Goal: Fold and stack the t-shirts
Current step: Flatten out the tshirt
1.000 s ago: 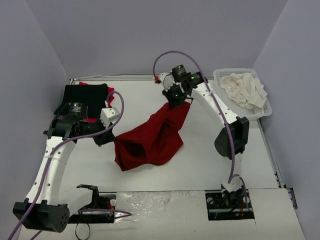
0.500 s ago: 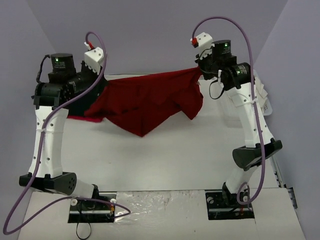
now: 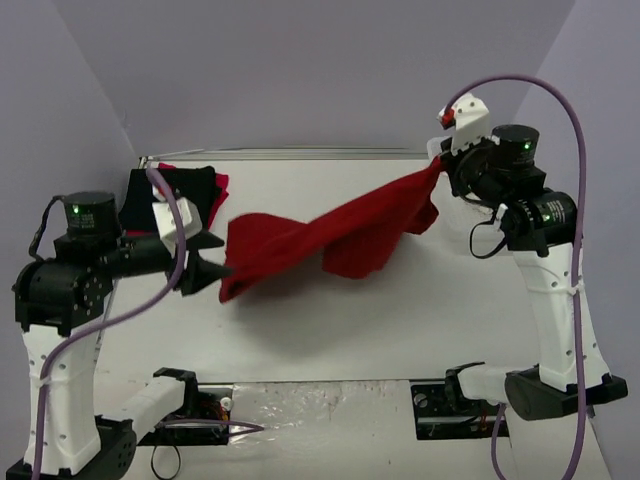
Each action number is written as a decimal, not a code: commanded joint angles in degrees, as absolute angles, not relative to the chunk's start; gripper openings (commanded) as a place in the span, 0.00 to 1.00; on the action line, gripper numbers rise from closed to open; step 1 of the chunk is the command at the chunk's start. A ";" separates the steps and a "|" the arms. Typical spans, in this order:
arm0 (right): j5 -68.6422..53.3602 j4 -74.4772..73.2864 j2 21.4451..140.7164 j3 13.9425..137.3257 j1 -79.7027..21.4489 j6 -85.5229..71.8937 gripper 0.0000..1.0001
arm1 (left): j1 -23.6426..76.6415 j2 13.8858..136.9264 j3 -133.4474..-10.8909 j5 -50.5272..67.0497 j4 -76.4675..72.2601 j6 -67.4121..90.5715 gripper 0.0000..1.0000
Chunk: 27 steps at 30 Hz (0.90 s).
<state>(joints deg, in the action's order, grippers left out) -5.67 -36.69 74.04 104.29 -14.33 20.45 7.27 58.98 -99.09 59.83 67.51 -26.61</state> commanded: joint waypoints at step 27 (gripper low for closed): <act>-17.75 -34.63 96.49 96.04 -9.85 21.62 0.53 | 9.23 80.38 -79.18 44.34 35.17 -15.12 0.35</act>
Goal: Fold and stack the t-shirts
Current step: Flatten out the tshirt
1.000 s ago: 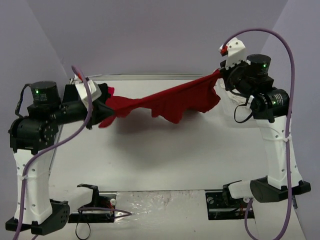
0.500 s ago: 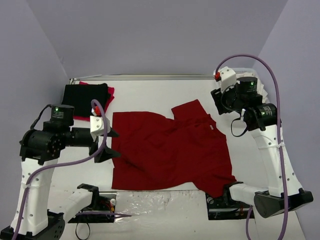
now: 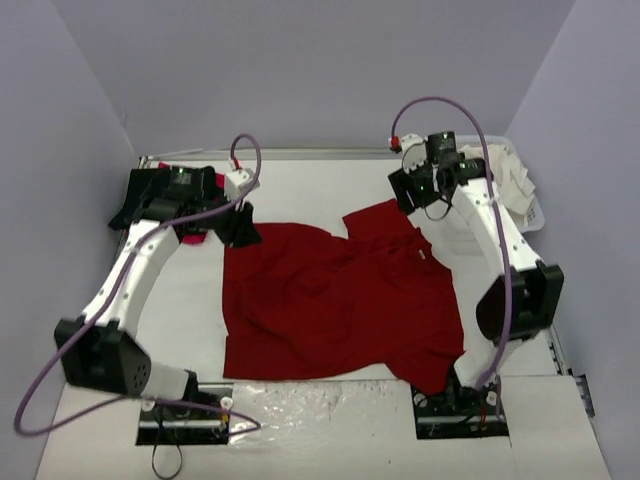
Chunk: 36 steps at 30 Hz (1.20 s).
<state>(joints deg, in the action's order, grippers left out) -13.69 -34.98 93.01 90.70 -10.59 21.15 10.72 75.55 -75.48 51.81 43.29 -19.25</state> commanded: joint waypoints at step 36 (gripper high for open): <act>-21.71 -39.20 126.74 112.06 -1.50 23.91 0.50 | 0.35 125.15 -104.50 21.70 39.99 -13.27 0.37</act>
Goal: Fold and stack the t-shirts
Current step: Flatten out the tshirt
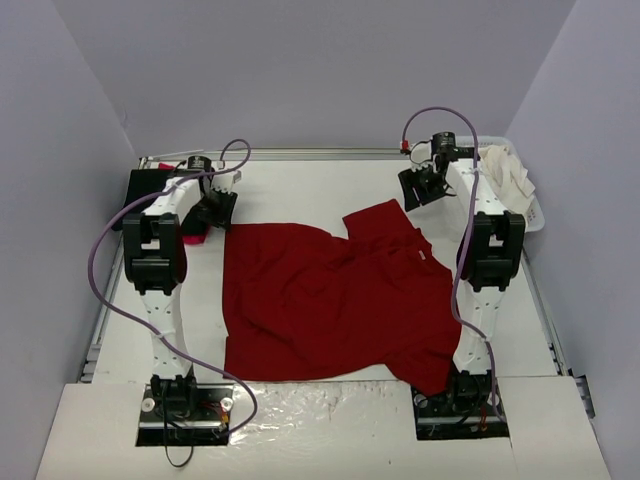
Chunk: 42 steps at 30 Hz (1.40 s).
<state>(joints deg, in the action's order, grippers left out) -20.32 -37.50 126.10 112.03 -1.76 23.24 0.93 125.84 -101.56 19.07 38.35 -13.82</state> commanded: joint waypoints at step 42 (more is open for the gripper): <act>-25.05 -42.19 136.40 118.38 -0.88 23.73 0.51 | 0.53 128.32 -103.10 37.97 45.26 -14.85 0.02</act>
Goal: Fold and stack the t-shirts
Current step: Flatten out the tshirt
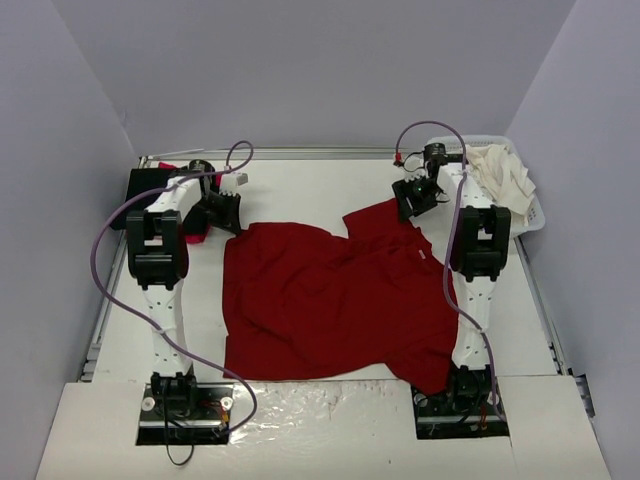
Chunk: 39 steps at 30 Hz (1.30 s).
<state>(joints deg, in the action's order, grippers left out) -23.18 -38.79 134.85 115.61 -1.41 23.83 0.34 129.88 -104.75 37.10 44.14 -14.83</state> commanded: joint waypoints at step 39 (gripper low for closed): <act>-22.42 -43.86 145.29 124.36 -5.27 25.93 0.00 | 0.62 126.56 -99.23 38.06 44.65 -16.52 0.02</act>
